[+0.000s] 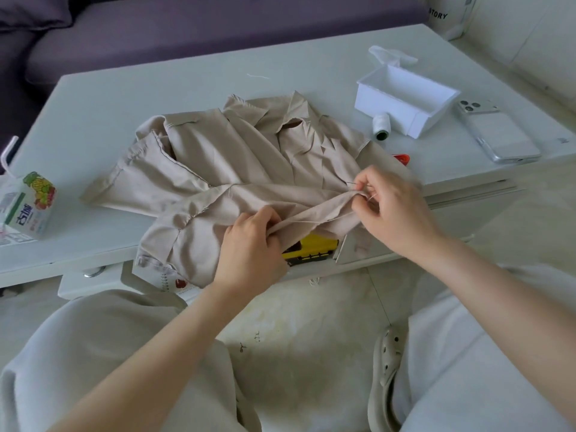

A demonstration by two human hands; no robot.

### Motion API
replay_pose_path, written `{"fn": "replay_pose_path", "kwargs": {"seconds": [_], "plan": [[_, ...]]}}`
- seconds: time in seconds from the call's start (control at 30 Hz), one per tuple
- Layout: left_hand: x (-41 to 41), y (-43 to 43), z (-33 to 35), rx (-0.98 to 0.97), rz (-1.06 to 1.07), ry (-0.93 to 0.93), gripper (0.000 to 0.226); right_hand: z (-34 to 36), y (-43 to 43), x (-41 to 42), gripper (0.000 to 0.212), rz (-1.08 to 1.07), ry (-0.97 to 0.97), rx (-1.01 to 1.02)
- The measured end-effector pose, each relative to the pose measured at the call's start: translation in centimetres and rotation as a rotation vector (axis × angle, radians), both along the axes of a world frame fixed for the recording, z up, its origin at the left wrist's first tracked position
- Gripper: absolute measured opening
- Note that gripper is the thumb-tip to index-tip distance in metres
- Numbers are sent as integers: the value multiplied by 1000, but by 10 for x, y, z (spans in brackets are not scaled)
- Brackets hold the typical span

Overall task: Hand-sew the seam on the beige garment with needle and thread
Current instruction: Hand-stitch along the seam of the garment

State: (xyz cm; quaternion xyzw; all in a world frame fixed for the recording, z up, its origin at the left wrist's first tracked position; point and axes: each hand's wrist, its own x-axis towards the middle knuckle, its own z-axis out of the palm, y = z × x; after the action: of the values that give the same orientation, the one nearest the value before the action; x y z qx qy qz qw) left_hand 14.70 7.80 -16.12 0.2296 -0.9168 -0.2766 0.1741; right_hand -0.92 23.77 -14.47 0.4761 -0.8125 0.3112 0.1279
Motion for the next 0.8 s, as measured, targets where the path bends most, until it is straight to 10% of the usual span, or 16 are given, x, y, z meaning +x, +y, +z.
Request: {"fn": "replay_pose_path", "kwargs": {"seconds": [0.4,0.8], "plan": [[-19,-54,40,478,-28,-172,23,3,-29,-36,16,-144,13,376],[8,-42,34,199,-188,-482,51,26,-34,-7,12,-15,-192,220]]}}
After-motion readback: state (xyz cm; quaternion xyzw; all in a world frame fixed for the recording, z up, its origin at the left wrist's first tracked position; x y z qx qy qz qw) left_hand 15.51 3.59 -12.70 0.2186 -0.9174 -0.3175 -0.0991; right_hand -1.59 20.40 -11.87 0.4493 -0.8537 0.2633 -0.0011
